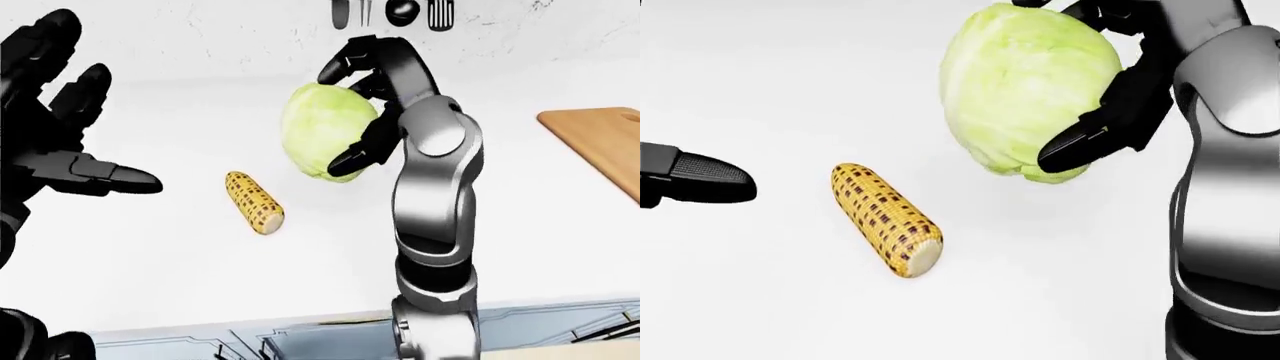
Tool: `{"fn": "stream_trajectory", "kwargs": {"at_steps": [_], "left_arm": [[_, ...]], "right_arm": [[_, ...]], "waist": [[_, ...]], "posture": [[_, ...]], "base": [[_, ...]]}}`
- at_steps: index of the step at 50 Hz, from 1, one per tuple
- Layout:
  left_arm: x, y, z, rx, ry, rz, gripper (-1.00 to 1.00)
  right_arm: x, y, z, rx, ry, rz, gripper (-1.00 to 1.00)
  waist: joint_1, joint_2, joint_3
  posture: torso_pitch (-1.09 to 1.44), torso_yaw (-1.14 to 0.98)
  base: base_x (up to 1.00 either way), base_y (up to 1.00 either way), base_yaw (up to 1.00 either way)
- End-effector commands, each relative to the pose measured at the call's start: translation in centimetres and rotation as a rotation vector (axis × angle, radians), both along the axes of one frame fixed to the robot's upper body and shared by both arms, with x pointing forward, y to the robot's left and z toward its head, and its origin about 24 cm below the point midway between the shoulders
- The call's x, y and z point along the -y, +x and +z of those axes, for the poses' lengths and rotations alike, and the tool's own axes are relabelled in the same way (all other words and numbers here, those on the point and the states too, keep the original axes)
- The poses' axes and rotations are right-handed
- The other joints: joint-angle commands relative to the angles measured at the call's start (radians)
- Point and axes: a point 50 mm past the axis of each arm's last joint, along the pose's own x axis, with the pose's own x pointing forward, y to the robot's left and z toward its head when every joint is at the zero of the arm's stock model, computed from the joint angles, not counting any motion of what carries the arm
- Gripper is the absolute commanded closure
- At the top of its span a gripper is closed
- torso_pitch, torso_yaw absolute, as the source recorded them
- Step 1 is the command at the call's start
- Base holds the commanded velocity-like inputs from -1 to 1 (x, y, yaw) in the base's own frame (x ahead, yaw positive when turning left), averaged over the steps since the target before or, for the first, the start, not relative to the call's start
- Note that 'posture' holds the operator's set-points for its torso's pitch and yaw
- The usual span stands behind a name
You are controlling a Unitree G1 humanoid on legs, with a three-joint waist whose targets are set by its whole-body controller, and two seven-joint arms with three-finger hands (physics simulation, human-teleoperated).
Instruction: Place the corn and the cabbage on separate cutting boards.
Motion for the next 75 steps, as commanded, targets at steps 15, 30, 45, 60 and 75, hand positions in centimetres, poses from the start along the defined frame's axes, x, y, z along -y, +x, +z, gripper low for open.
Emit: {"fn": "stream_trajectory", "kwargs": {"at_steps": [15, 30, 45, 60, 75], "left_arm": [[1.6, 5.5, 5.1, 0.069, 0.37, -0.072, -1.0], [4.1, 8.6, 2.4, 0.05, 0.64, -0.174, -1.0], [7.6, 7.1, 0.2, 0.088, 0.816, -0.402, -1.0], [10.9, 4.8, -4.6, 0.058, 0.914, -0.528, -1.0], [9.9, 1.0, -4.4, 0.073, 0.91, -0.525, -1.0]], "right_arm": [[1.9, -1.3, 2.8, 0.112, 0.047, -0.036, 1.0], [2.5, -1.4, 3.3, 0.119, 0.057, -0.051, 1.0], [4.0, -1.2, 3.7, 0.127, 0.076, -0.092, 1.0], [6.3, -1.9, 4.4, 0.141, 0.126, -0.165, 1.0], [6.3, -1.8, 3.9, 0.134, 0.129, -0.164, 1.0]], "waist": [[0.009, -0.004, -0.02], [0.014, -0.024, -0.032], [0.023, -0.02, -0.035], [0.029, 0.011, -0.078], [0.027, 0.036, -0.104]], "posture": [[0.0, 0.0], [0.0, 0.0], [0.0, 0.0], [0.0, 0.0], [0.0, 0.0]], "base": [[0.0, 0.0, 0.0], [0.0, 0.0, 0.0], [0.0, 0.0, 0.0], [0.0, 0.0, 0.0], [0.0, 0.0, 0.0]]}}
